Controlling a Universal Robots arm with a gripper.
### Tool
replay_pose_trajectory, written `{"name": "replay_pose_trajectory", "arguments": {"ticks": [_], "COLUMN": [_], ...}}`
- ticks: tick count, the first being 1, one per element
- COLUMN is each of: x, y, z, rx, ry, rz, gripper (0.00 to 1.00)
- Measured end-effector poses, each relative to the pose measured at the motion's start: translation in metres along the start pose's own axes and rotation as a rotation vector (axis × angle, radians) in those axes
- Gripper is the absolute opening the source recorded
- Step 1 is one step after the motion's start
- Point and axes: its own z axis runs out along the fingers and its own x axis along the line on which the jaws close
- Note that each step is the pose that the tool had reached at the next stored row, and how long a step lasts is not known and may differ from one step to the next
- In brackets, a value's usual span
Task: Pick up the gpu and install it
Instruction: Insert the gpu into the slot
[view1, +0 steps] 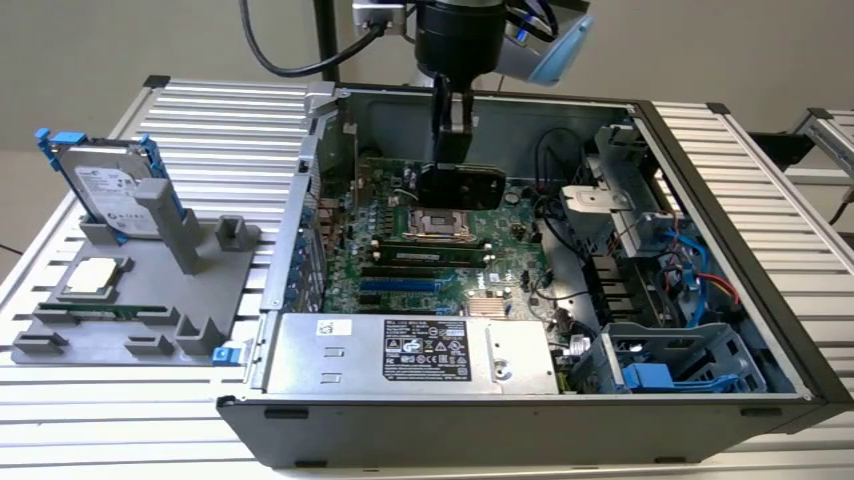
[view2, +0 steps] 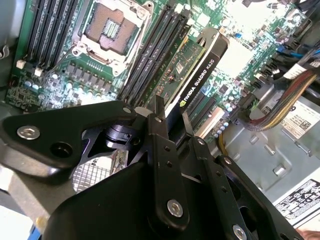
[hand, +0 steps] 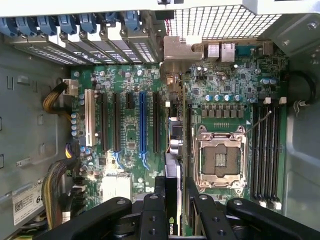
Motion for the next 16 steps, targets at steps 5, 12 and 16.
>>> {"name": "replay_pose_trajectory", "arguments": {"ticks": [5,12,16], "x": [-0.0006,-0.0015,-0.0021], "y": [0.0,0.0001,0.0001], "z": [0.0025,0.0059,0.0079], "rx": [0.0002,0.0003,0.0005], "ry": [0.0042,0.0107,0.0149], "rz": [0.0,0.0,0.0], "gripper": [0.0,0.0,0.0]}}
